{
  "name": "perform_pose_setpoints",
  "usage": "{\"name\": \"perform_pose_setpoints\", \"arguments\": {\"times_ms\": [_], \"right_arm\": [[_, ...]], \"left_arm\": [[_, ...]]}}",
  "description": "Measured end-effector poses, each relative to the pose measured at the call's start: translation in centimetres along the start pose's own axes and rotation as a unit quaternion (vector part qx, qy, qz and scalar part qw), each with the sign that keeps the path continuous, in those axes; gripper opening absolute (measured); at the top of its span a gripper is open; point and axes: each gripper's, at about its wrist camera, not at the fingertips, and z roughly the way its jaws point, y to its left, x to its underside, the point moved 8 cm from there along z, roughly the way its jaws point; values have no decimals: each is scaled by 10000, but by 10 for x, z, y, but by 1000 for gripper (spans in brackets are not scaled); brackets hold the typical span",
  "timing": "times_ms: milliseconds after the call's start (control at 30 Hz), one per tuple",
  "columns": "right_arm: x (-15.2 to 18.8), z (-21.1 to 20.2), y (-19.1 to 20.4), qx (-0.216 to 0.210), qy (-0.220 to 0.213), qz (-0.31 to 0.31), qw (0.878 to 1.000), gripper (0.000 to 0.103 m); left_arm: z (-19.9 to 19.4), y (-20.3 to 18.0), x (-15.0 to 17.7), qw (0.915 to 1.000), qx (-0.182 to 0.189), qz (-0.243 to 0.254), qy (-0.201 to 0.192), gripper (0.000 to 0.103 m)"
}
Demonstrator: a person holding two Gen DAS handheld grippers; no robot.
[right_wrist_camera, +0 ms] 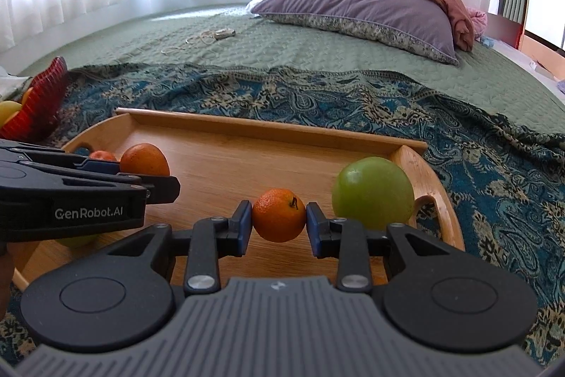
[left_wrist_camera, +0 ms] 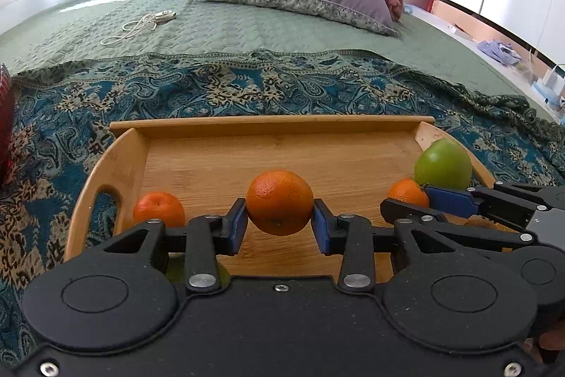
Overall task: Organize fruits
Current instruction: 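Lift and carry the orange and tangerine over the tray with both tools, then open both tools to release the orange and tangerine onto the tray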
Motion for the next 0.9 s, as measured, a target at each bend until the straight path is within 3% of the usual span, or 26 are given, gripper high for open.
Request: {"name": "perform_pose_setpoints", "arguments": {"times_ms": [900], "right_arm": [[5,12,-4,38,123,-32,9999,39]], "left_arm": [[22,-1,0,9997,-158,99,134,37]]}}
